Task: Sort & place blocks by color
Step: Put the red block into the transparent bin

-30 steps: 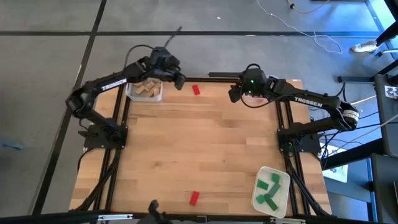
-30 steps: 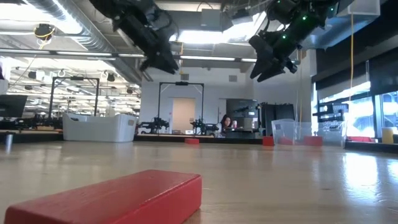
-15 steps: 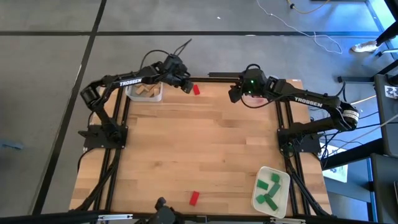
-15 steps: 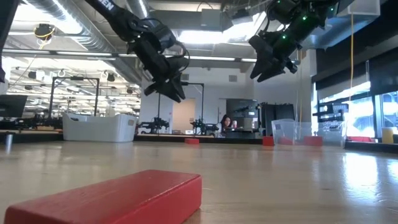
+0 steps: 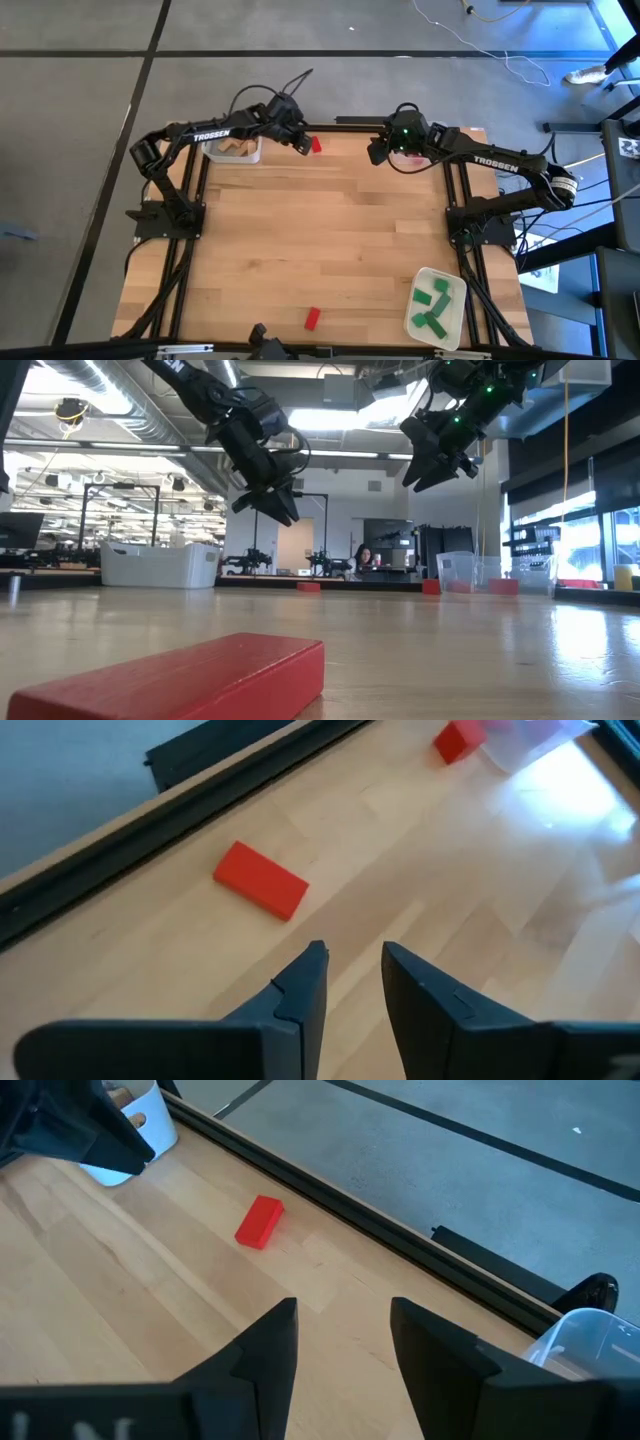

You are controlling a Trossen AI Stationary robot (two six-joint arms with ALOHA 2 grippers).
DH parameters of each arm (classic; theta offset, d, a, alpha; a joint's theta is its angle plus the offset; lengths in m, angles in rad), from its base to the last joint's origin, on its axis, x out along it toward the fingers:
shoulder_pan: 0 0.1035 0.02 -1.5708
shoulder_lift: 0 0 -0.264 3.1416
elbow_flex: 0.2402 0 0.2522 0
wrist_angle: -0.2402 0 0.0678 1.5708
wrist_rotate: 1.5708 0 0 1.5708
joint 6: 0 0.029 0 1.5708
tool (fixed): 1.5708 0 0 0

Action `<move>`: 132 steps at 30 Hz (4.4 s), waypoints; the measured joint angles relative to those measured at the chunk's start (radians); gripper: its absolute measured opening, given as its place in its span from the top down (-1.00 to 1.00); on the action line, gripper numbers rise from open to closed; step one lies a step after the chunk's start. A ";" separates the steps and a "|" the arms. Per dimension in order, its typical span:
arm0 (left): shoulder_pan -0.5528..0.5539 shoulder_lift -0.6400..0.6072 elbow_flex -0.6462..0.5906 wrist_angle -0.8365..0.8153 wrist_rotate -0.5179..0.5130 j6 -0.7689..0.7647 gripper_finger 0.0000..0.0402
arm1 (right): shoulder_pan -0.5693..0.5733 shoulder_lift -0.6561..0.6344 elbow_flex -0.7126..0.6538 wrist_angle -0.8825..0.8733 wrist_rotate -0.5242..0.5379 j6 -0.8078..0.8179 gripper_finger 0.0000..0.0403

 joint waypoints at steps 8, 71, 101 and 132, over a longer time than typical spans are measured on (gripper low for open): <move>-0.034 0.000 0.000 0.000 -0.122 -0.066 0.54 | 0.000 0.000 0.000 0.000 0.000 0.000 0.19; -0.027 0.209 -0.001 0.049 0.304 0.035 -0.03 | 0.000 0.000 0.000 0.000 0.000 0.000 0.19; -0.347 -0.114 0.000 -0.570 -0.009 -0.174 -0.02 | 0.001 0.000 0.001 0.000 0.000 -0.025 0.19; -1.052 -0.080 -0.002 -0.178 -0.218 -0.855 -0.02 | 0.000 0.000 0.002 -0.011 -0.791 -0.535 0.19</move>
